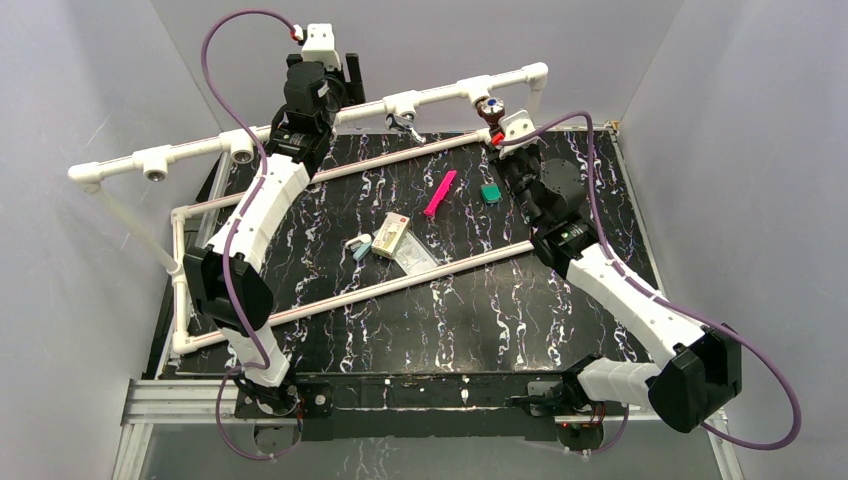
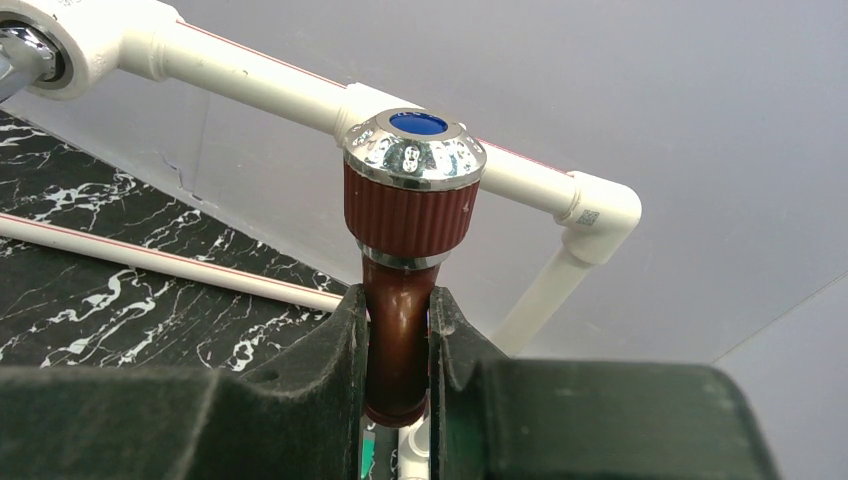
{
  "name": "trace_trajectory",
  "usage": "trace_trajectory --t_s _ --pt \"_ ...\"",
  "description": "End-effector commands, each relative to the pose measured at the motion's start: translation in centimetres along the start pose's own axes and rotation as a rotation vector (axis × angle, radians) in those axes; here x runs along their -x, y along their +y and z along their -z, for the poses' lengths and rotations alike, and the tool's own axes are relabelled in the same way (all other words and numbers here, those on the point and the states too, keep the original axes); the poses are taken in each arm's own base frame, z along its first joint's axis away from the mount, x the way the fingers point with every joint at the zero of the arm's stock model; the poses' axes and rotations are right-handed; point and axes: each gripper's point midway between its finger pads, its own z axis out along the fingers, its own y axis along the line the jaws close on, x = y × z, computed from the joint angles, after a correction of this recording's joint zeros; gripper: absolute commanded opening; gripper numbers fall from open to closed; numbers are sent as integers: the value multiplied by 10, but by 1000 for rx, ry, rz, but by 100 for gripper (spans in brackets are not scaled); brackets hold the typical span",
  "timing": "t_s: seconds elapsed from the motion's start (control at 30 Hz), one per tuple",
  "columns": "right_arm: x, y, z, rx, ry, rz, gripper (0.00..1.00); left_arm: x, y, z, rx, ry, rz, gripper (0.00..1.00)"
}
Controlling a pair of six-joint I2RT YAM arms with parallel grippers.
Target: Install the water faucets
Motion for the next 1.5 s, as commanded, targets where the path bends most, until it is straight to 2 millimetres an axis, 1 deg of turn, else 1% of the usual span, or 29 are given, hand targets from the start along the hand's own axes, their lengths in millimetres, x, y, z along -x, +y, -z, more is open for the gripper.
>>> trace_trajectory --t_s 0.0,0.47,0.63,0.83,0.93,1.03,1.17,1.37,1.47 --pt "32 -11 -7 -32 -116 -18 1 -51 -1 11 -9 170 -37 73" --pt "32 -11 -8 -33 -142 54 1 -53 -1 10 -7 173 -40 73" --pt "22 -1 -8 4 -137 91 1 -53 -1 10 -8 173 -40 73" --pt "1 16 -6 59 -134 123 1 -56 -2 9 -11 179 -37 73" --pt "-8 21 -7 68 -129 137 1 -57 -2 9 -12 180 -37 73" --pt "-13 20 -8 51 -126 150 1 -58 -2 9 -12 181 -35 73" --pt "-13 19 -12 46 -114 151 1 -58 -3 8 -13 183 -33 73" --pt "-8 31 -14 66 -114 165 1 -59 -4 9 -16 185 -24 73" --pt "-9 32 -14 54 -102 187 1 -58 -4 9 -17 184 -20 74"
